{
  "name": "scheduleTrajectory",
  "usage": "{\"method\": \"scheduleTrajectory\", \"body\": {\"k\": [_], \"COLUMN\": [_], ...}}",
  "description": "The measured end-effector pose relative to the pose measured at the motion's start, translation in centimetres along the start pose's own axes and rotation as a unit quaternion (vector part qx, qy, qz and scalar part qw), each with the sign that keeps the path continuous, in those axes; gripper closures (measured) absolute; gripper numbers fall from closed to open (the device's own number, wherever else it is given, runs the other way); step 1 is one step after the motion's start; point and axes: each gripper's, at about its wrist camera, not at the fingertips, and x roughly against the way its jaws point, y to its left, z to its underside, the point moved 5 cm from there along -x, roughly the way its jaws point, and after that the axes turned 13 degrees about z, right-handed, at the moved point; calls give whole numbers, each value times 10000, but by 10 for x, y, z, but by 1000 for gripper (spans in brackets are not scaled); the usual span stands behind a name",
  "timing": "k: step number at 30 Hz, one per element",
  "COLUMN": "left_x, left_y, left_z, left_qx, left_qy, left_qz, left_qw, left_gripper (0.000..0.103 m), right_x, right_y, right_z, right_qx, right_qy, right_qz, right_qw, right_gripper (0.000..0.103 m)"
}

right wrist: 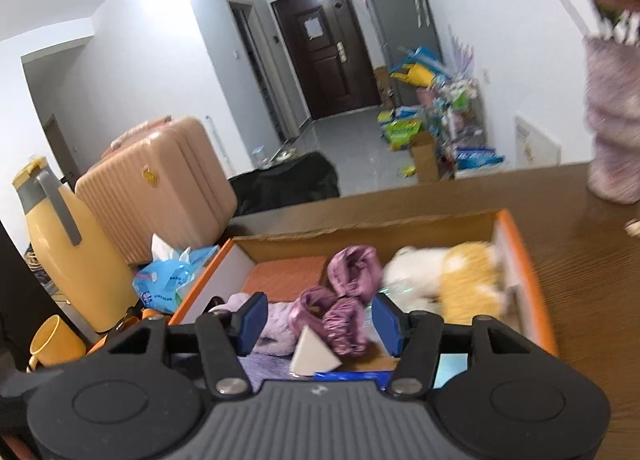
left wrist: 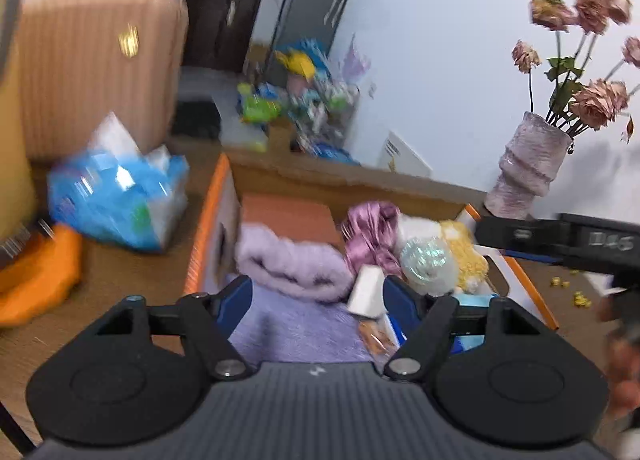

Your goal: Organize soft objects

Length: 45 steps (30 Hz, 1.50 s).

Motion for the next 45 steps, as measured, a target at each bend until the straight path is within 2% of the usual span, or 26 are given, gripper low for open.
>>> {"method": "scheduleTrajectory", "body": {"k": [2, 4, 7, 8, 11, 14, 16, 27, 32, 36, 42, 45], "left_x": [19, 36, 66, 75, 99, 115, 123, 161, 193, 227, 302, 337], "left_y": [-9, -16, -28, -31, -43, -50, -54, -69, -73, -80, -99, -109], "left_z": [-3, -3, -2, -1, 5, 14, 19, 34, 72, 114, 184, 219], "left_qx": [-300, -534, -859, -928, -1249, -1302, -1291, -1368, -1216, -1256, -1646, -1717], "left_qy": [-187, -260, -577, -751, -1153, -1415, -1540, -1750, -1730, -1648, -1791, -2006], "left_qz": [-191, -367, -675, -766, -792, -859, -853, -781, -710, -668, -790, -921], "left_qw": [9992, 9976, 9923, 9899, 9823, 9776, 9759, 9719, 9748, 9760, 9667, 9601], "left_gripper": [18, 18, 4, 0, 0, 0, 0, 0, 0, 0, 0, 0], "right_x": [25, 48, 85, 96, 126, 146, 154, 184, 214, 249, 309, 336], "right_y": [-8, -17, -28, -30, -29, -29, -30, -22, -16, -7, 9, 18], "right_z": [-1, 1, 9, 14, 35, 59, 68, 85, 108, 152, 236, 285], "right_qx": [119, 251, 518, 685, 1245, 1336, 1255, 1052, 826, 699, 629, 620], "right_qy": [-109, -243, -583, -788, -1523, -2142, -2285, -2397, -2408, -2311, -2403, -2338], "right_qz": [98, 182, 575, 763, 1168, 1197, 1217, 1271, 1242, 1156, 1222, 1270], "right_qw": [9998, 9992, 9953, 9916, 9735, 9602, 9577, 9567, 9591, 9635, 9609, 9620], "right_gripper": [35, 32, 22, 17, 9, 9, 9, 8, 7, 7, 1, 1]}}
